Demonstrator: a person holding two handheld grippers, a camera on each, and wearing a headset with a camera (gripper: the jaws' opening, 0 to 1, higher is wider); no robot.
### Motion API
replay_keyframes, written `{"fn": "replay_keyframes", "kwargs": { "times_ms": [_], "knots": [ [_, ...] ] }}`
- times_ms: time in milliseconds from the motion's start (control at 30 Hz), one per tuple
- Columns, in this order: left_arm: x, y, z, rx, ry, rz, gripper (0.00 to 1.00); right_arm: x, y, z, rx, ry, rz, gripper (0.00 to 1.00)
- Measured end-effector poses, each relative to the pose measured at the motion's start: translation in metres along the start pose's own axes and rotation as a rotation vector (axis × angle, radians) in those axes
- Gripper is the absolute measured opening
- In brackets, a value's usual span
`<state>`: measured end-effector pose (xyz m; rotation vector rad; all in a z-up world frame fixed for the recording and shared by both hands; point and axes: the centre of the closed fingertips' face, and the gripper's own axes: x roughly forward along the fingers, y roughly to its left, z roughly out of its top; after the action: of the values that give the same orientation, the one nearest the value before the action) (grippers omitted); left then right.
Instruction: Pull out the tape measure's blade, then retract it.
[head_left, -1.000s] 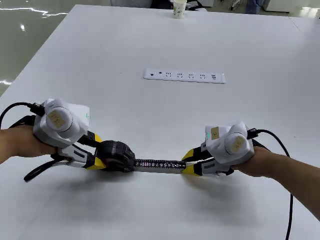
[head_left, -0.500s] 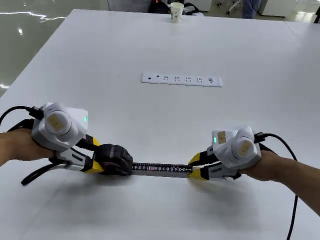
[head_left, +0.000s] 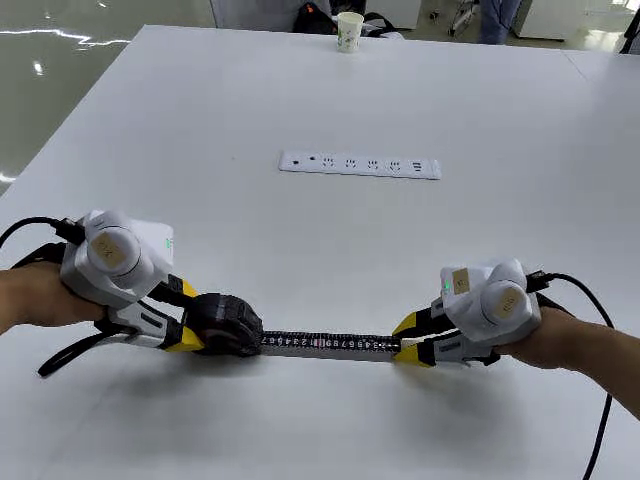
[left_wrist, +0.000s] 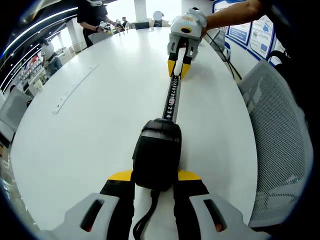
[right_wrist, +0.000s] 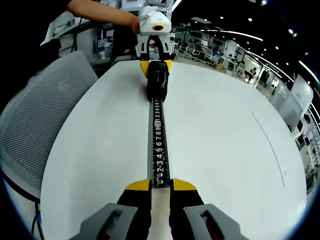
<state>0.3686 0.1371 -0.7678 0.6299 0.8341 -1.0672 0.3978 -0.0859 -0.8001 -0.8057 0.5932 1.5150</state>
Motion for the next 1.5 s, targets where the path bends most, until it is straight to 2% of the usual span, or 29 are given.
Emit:
{"fn": "replay_keyframes", "kwargs": {
  "times_ms": [933,1500],
  "knots": [
    [0.001,0.002,0.0,0.002,0.006,0.0,0.24,-0.026,-0.002,-0.034,0.029,0.064,-0.021,0.09],
    [0.001,0.0,-0.001,0.014,0.02,-0.006,0.25,-0.028,-0.001,-0.037,0.031,0.083,-0.018,0.1]
  ]
}}
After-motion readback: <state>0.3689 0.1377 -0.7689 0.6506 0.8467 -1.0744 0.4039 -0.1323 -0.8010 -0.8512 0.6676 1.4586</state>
